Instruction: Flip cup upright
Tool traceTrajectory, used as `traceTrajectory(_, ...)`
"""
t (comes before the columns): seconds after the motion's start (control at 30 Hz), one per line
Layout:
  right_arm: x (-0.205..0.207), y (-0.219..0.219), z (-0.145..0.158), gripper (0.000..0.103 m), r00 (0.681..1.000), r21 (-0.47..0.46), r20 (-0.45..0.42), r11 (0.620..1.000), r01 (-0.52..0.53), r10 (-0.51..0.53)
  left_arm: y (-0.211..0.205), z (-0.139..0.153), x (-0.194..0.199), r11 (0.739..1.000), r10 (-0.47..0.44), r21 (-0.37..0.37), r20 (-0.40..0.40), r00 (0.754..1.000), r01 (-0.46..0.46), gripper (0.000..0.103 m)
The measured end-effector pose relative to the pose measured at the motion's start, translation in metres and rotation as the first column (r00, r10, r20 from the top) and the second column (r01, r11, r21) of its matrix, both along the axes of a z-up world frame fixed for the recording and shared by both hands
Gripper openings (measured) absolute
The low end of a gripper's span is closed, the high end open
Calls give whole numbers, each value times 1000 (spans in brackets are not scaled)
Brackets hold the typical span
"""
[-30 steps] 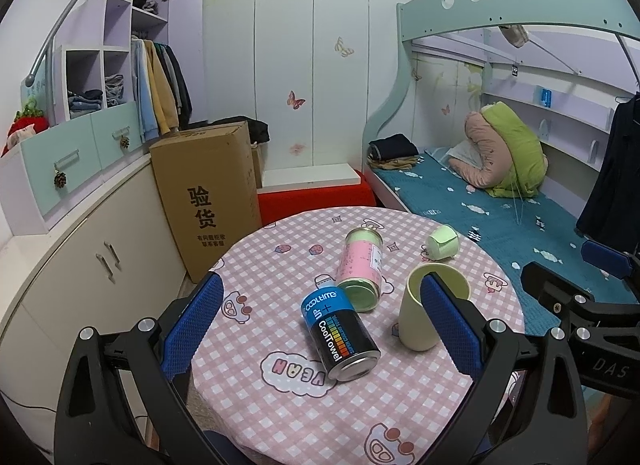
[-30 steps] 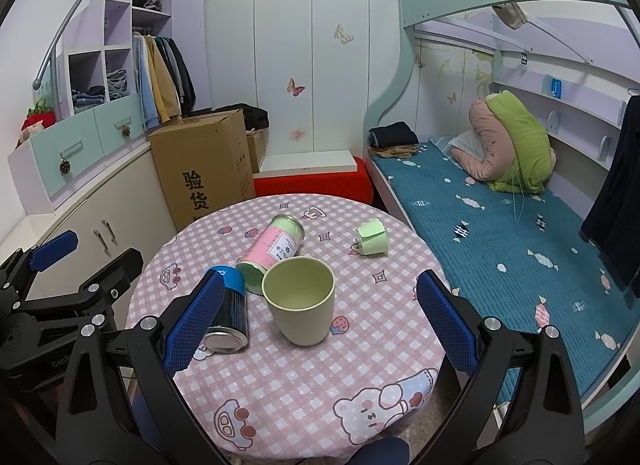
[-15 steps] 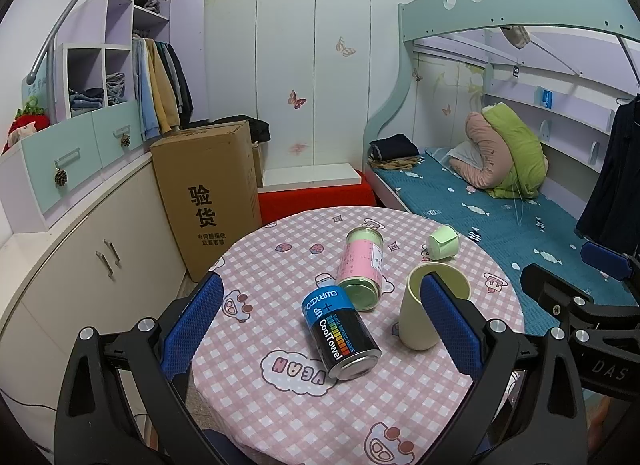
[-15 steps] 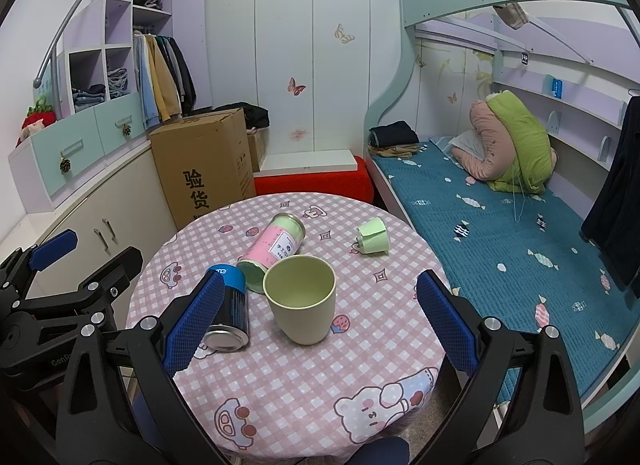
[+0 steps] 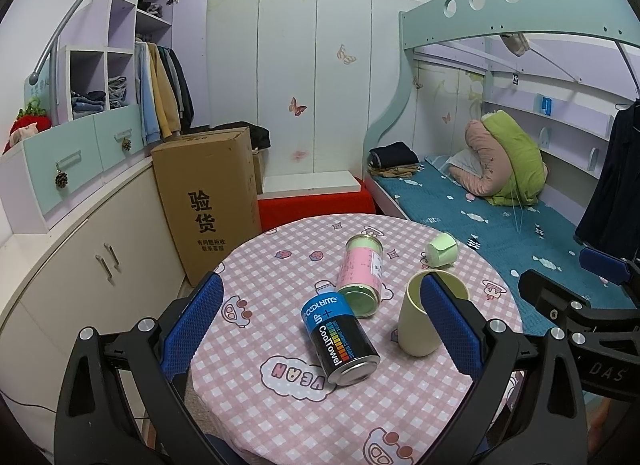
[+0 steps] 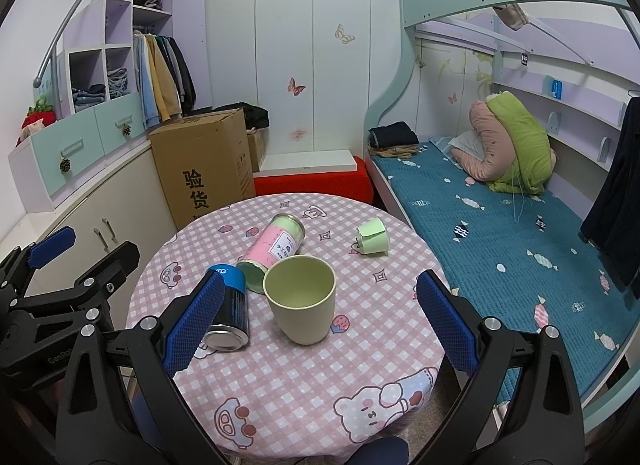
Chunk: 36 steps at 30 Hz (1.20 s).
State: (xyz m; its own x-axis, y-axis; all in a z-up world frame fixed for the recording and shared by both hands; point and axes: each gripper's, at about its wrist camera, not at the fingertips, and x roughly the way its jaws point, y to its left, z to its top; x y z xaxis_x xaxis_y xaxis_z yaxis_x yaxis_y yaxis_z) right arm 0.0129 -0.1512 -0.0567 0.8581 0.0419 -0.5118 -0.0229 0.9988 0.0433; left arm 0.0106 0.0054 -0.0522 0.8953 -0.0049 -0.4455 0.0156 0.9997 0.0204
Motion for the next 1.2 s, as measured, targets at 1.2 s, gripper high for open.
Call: traceTrajectory(1.2,-2,2,4,97,1000,-1,7,1000,-3,3,2,-3,2,1000,0,-9,-14,1000,0,95)
